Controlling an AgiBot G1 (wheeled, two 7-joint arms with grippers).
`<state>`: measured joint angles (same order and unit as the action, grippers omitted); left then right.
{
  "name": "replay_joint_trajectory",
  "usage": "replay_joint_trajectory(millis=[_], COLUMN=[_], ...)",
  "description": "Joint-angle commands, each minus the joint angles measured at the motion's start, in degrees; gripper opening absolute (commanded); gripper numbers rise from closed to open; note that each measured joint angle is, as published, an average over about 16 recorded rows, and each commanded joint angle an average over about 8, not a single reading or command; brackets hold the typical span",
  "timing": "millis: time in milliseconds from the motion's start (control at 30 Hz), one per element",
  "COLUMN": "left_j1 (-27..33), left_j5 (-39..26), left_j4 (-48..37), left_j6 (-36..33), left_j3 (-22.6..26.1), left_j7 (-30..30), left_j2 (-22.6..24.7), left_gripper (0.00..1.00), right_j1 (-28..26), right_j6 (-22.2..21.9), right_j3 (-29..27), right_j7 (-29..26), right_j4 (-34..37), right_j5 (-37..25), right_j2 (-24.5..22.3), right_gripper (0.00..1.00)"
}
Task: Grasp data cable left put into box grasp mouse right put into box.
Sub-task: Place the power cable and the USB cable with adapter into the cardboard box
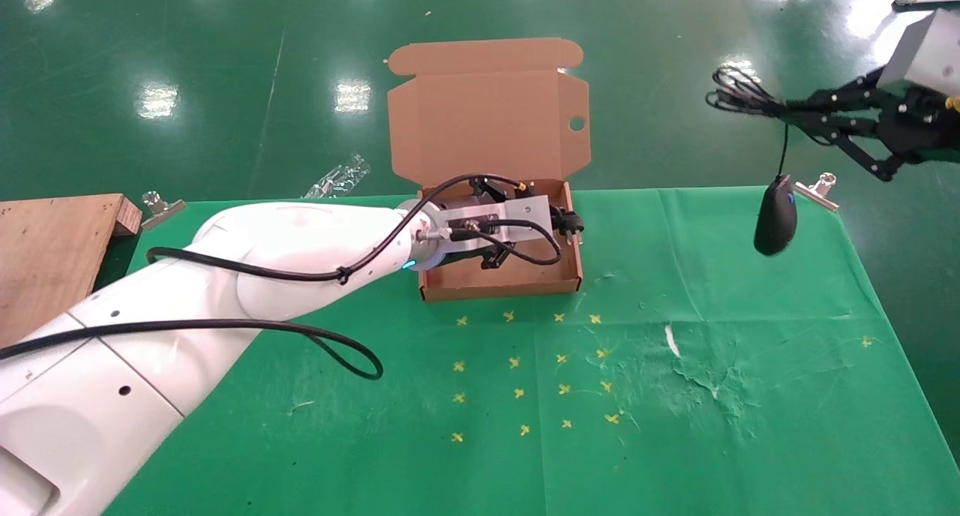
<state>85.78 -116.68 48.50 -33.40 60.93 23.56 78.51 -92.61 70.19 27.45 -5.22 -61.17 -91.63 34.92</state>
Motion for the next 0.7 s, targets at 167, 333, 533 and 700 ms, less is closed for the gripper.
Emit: replay_joint_trajectory(millis=[167,333,533,700], left_j1=[1.76,2.90,5.37,8.13], left_j5=[3.39,5.98,10.06,12.38], left_j4=[-1.27,-2.40,-6.17,-11.07], left_j6=[2.74,4.68,6.71,7.77], left_j3=[5.49,8.10,6.70,4.10], left_j7=[1.45,2.00,2.57,3.50], left_j2=[-0.09,-0.58,-3.75,-8.98], left_gripper=[1.00,1.00,1.00,1.00], right_j1=[-1.10,-3.65,-6.45,-6.44], right_j6=[0.13,1.16,2.19,3.06], right_j3=[-0.02,1.00,2.20,2.91], right_j7=[-0.30,1.23,4.35,6.28], right_j4=[-1.39,-0.62,2.74,6.01], right_j5=[0.70,0.10,-0.01,1.62], right_j2=[1.74,5.02,9.81,14.04], right_gripper=[0.00,0.00,0.00,0.00])
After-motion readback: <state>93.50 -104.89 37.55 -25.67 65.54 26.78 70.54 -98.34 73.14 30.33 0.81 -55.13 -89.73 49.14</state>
